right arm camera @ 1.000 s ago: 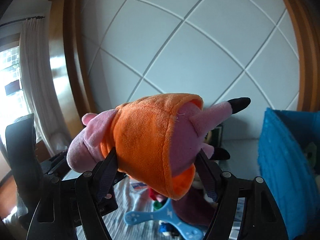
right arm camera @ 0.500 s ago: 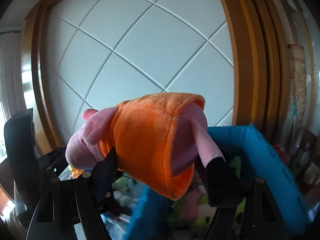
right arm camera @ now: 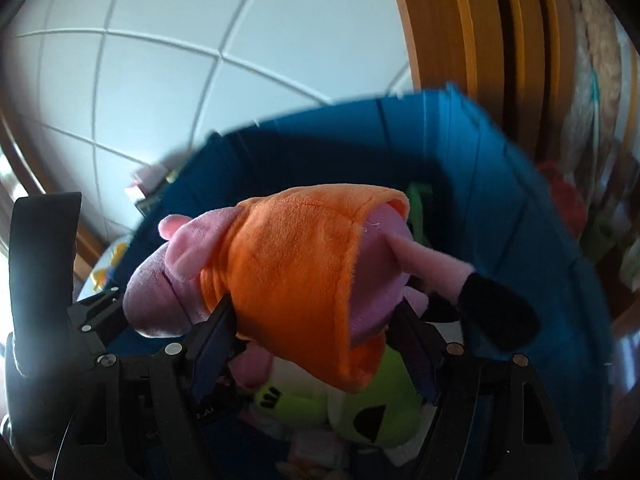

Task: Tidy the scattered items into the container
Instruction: 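Drop the pig plush into the bin by opening both grippers, then withdraw both grippers from the bin back toward the toy pile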

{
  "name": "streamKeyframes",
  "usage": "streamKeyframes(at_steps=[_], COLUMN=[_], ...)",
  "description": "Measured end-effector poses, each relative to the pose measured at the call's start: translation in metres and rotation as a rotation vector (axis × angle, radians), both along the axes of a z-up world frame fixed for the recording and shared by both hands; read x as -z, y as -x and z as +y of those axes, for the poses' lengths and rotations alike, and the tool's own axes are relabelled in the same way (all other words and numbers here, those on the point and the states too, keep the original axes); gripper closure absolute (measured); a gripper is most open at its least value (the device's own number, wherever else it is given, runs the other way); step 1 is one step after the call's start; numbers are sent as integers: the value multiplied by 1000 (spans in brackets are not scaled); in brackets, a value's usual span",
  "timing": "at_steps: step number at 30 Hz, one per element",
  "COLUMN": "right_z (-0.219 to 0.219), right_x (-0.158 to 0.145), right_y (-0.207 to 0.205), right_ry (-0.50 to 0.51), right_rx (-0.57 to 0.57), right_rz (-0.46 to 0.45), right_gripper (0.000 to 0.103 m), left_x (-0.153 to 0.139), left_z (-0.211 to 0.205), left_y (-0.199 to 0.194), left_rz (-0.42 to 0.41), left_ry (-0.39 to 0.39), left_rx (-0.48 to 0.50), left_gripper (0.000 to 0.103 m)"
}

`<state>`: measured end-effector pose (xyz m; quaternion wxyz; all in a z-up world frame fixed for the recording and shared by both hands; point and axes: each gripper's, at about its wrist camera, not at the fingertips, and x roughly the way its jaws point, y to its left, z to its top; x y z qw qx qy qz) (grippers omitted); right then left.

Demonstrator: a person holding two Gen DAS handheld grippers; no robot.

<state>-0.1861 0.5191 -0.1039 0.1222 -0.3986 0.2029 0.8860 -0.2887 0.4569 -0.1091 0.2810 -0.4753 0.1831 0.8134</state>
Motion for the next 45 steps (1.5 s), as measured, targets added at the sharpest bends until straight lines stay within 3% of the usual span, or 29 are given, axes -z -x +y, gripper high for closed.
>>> streamKeyframes(at_steps=[5, 7, 10, 14, 20, 25, 29, 41, 45], right_z=[15, 17, 17, 24, 37, 62, 58, 60, 59], right_x=[57, 80, 96, 82, 71, 58, 55, 57, 45], right_y=[28, 32, 34, 32, 28, 7, 8, 5, -1], right_ry=[22, 33, 0, 31, 36, 25, 16, 5, -22], right_rx=[-7, -24, -15, 16, 92, 119, 117, 134, 154], right_rz=[-262, -359, -441, -348, -282, -282, -287, -295, -234], right_gripper=[28, 29, 29, 29, 28, 24, 22, 13, 5], left_x=[58, 72, 79, 66, 61, 58, 59, 54, 33], left_z=[13, 24, 32, 26, 13, 9, 8, 2, -10], left_y=[6, -10, -23, -20, -8, -9, -10, 3, -2], left_rz=[-186, -146, -130, -94, -95, -84, -67, -48, 2], left_ry=[112, 215, 251, 195, 183, 169, 184, 176, 112], left_rx=[-7, 55, 115, 81, -8, -9, -2, -19, -46], left_gripper=[34, 34, 34, 34, 34, 33, 27, 27, 27])
